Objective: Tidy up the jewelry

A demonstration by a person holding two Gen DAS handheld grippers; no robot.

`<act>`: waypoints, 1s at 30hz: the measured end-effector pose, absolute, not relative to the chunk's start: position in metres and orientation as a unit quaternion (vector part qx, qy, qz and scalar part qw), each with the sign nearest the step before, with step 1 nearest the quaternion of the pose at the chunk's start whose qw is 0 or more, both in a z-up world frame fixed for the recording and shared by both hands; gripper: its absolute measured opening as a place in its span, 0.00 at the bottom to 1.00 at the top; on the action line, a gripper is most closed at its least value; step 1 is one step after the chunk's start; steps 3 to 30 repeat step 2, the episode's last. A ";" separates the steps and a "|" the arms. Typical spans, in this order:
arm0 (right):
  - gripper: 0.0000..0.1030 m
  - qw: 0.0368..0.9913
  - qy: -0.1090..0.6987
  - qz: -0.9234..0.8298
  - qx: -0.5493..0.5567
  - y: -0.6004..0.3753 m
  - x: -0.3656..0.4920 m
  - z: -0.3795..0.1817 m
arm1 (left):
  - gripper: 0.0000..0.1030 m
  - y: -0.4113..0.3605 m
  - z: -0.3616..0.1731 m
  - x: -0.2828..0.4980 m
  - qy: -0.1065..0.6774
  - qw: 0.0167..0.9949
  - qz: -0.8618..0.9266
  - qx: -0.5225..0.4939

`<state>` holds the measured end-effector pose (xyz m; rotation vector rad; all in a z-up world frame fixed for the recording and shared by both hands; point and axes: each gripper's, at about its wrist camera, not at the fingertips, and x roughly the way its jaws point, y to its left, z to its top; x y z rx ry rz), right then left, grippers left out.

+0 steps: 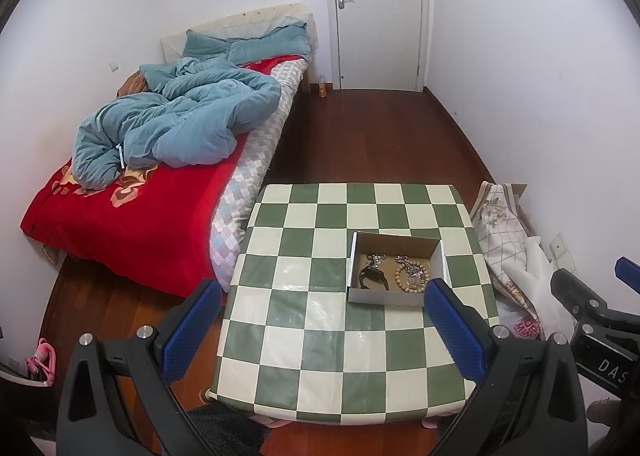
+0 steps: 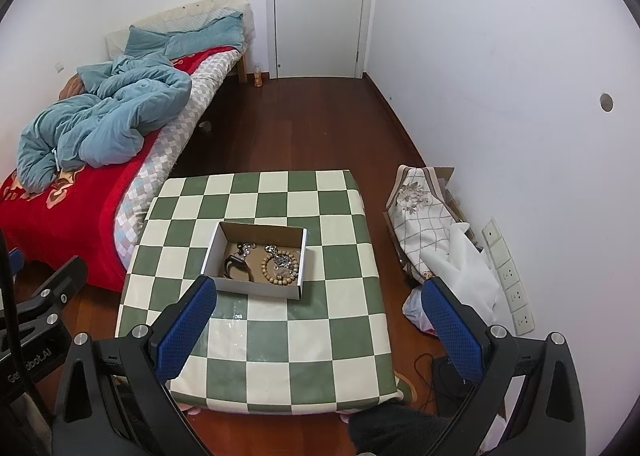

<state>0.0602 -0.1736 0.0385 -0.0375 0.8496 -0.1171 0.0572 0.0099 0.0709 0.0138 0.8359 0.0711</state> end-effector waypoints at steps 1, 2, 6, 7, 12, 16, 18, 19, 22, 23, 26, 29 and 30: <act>1.00 0.909 0.413 -0.056 -0.017 -0.174 0.060 0.039 | 1.00 0.011 0.071 0.057 0.406 0.913 0.034 0.006; 1.00 0.909 0.413 -0.056 -0.017 -0.173 0.060 0.039 | 1.00 0.011 0.072 0.056 0.406 0.913 0.034 0.006; 1.00 0.909 0.413 -0.056 -0.017 -0.173 0.060 0.039 | 1.00 0.011 0.072 0.056 0.406 0.913 0.034 0.006; 1.00 0.909 0.413 -0.056 -0.017 -0.173 0.060 0.039 | 1.00 0.011 0.072 0.056 0.406 0.913 0.034 0.006; 1.00 0.909 0.413 -0.056 -0.017 -0.173 0.060 0.039 | 1.00 0.011 0.072 0.056 0.406 0.913 0.034 0.006; 1.00 0.909 0.413 -0.056 -0.017 -0.173 0.060 0.039 | 1.00 0.011 0.072 0.056 0.406 0.913 0.034 0.006; 1.00 0.909 0.413 -0.056 -0.017 -0.173 0.060 0.039 | 1.00 0.011 0.072 0.056 0.406 0.913 0.034 0.006; 1.00 0.909 0.413 -0.056 -0.017 -0.173 0.060 0.039 | 1.00 0.011 0.072 0.056 0.406 0.913 0.034 0.006; 1.00 0.909 0.413 -0.056 -0.017 -0.173 0.060 0.039 | 1.00 0.011 0.072 0.056 0.406 0.913 0.034 0.006; 1.00 0.909 0.413 -0.056 -0.017 -0.173 0.060 0.039 | 1.00 0.011 0.072 0.056 0.406 0.913 0.034 0.006; 1.00 0.909 0.413 -0.056 -0.017 -0.173 0.060 0.039 | 1.00 0.011 0.072 0.056 0.406 0.913 0.034 0.006; 1.00 0.909 0.413 -0.056 -0.017 -0.173 0.060 0.039 | 1.00 0.011 0.072 0.056 0.406 0.913 0.034 0.006; 1.00 0.909 0.413 -0.056 -0.017 -0.173 0.060 0.039 | 1.00 0.011 0.072 0.056 0.406 0.913 0.034 0.006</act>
